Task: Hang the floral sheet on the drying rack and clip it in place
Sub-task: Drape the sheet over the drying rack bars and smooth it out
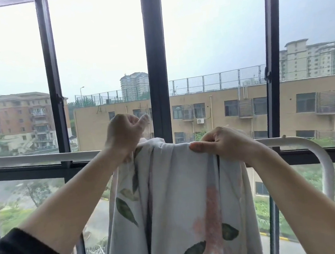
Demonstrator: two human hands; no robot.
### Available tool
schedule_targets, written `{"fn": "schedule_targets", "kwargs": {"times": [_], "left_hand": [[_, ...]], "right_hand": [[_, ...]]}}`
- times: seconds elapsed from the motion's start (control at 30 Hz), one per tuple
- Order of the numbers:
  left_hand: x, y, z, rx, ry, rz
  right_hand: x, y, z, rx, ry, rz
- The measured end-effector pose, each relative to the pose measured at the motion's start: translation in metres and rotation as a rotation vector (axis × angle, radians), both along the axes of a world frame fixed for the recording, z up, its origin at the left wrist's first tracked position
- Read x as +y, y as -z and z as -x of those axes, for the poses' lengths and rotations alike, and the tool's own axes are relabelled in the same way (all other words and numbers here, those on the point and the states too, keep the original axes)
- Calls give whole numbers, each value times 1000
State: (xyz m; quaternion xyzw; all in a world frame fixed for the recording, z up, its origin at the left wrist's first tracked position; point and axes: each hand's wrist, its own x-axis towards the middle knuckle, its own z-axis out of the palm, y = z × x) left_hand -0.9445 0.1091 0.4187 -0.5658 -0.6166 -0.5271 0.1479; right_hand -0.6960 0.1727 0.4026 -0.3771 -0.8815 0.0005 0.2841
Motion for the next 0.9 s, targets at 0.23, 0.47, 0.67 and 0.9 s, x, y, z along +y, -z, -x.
{"fn": "schedule_targets", "kwargs": {"times": [0.23,0.47,0.67,0.9], "left_hand": [[-70,35,6,-170,42,-135],[-111,99,16,-380,36,11],[-94,138,-6,-410,91,282],[-80,173,-24,-553,143,449]], "right_hand": [[5,-1,-3,10,8,1],[7,-1,0,-5,5,-11],[6,0,-5,-1,1,16],[4,-1,-12,-6,-3,14]]}}
